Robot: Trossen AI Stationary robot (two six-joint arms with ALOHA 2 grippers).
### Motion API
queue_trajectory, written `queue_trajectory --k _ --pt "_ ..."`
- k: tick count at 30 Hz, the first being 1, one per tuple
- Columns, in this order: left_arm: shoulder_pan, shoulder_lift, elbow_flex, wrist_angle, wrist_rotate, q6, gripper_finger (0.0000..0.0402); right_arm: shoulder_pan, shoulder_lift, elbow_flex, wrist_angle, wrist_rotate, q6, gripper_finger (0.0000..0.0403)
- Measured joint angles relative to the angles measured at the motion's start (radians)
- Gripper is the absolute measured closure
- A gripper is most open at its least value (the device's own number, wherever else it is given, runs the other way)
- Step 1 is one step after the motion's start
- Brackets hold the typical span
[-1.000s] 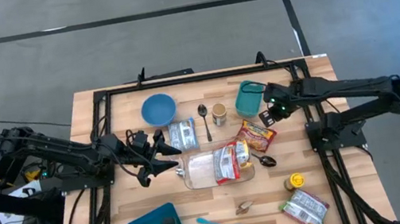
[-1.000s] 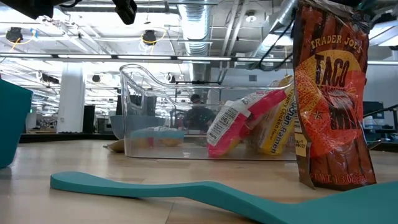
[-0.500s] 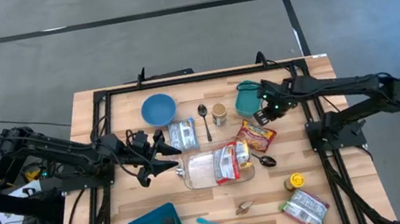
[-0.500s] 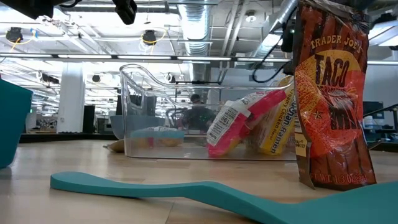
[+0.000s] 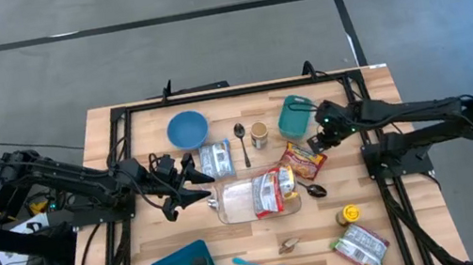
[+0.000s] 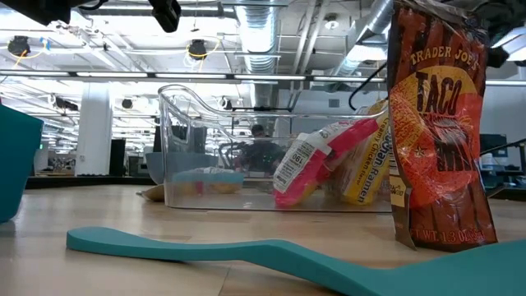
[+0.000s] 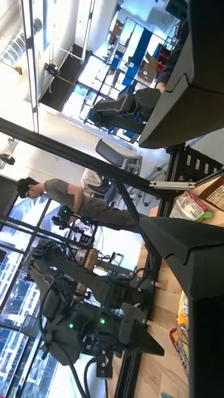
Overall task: Pick & Place Food Item
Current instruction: Put the red noodle pack into the transparent bin
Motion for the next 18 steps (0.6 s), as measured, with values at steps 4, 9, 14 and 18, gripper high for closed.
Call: queue_trajectory --k 4,9,14,18 --pt "0.0 0.0 0.0 0.0 0.0 0.0 0.0216 -0.001 -0.056 -0.027 -0.01 0.0 0.02 0.0403" --pt "0.0 0.0 0.0 0.0 0.0 0.0 0.0216 -0.006 -0.087 -0.064 -0.052 0.001 0.069 0.0399" --pt "0.0 0.0 0.0 0.0 0.0 0.0 0.0216 -0.005 -0.087 -0.091 -0.049 0.002 0.087 0.0383" --pt "0.0 0.0 0.0 0.0 0.0 0.0 0.0216 -0.005 -0.087 -0.096 -0.044 0.001 0.091 0.0361"
